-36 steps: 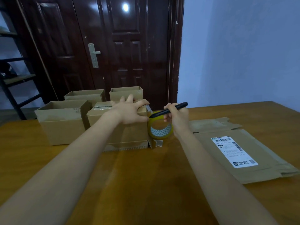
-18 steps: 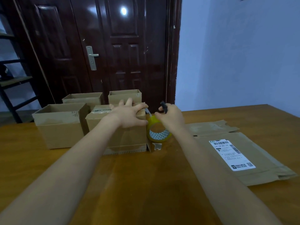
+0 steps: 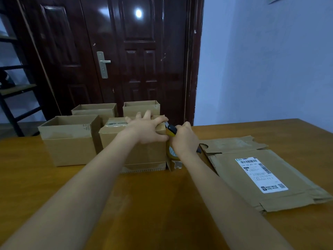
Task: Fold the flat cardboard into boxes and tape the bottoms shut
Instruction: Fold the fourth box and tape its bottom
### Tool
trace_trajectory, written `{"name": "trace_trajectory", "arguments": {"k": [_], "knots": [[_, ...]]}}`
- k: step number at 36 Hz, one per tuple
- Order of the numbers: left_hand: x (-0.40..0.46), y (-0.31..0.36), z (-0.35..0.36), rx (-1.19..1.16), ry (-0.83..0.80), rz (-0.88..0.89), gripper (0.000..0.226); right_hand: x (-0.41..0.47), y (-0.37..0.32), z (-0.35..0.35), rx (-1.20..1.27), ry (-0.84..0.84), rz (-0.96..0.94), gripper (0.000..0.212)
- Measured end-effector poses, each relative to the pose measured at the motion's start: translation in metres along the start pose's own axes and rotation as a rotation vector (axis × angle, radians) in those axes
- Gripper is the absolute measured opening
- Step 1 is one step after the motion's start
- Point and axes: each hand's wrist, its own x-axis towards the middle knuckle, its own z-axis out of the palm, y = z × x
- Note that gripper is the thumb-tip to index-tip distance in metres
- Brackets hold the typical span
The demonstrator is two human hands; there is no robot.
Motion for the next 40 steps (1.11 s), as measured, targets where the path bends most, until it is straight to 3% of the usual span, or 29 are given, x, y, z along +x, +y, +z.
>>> {"name": "trace_trajectory", "arguments": {"k": [14,21,26,30,35,40], "knots": [[-0.002,0.001,-0.002,0.024,-0.015,0.004,0.069,0.013,0.001,0.012,-0.081,0.097,0.075,0.011],[0.000,0.003,-0.007,0.056,-0.065,0.010,0.065,0.015,0.026,0.002,0.148,0.044,0.125,0.013],[0.007,0.012,-0.021,0.114,-0.148,0.032,0.053,0.020,0.034,-0.005,0.453,-0.057,0.237,0.028],[0.009,0.021,-0.033,0.190,-0.215,0.078,0.051,0.022,0.036,-0.010,0.615,-0.140,0.301,0.012],[0.007,0.040,-0.036,0.359,-0.264,0.132,0.046,0.022,0.039,-0.013,0.686,-0.174,0.345,0.005],[0.011,0.037,-0.036,0.300,-0.323,0.158,0.038,0.021,0.041,-0.013,0.723,-0.178,0.392,0.012]]}}
